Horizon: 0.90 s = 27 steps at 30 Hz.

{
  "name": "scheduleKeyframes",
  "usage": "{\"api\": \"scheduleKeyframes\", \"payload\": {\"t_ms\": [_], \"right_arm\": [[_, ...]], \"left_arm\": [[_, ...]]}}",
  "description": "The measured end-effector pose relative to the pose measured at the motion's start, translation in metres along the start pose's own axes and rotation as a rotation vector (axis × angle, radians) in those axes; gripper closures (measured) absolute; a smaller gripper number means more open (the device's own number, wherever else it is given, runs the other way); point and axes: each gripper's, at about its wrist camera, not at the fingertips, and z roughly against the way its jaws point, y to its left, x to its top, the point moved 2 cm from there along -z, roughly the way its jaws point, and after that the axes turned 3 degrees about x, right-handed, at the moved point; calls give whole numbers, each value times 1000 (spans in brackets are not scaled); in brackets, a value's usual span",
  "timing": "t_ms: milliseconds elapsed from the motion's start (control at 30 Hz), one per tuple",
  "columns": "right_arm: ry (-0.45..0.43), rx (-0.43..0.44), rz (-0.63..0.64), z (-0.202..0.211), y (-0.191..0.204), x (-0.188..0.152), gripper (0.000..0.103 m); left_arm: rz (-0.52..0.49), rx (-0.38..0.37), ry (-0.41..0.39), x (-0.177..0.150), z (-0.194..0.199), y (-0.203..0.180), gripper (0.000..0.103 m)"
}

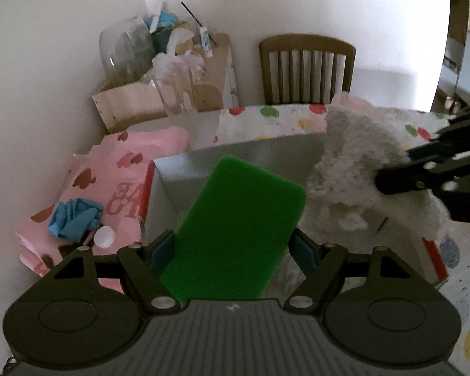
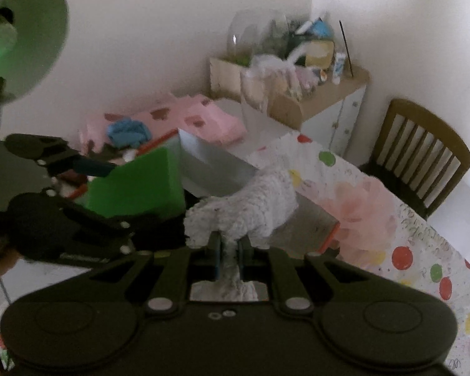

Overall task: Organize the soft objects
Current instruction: 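Lift and carry the sponge and towel with both grippers over the shoebox, then lower the sponge and towel into the shoebox and open both grippers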

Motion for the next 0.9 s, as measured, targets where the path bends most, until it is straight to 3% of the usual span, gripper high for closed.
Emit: {"api": "scheduleKeyframes", "payload": {"t_ms": [400,900], "right_arm": [[110,-5,-16,-50,3,-20,91],[137,-16,-18,-53,9,-30,81]], "left_arm": [[-14,3,88,-4,-43,-6,25],[-1,8,211,-17,-77,-8,24]]}}
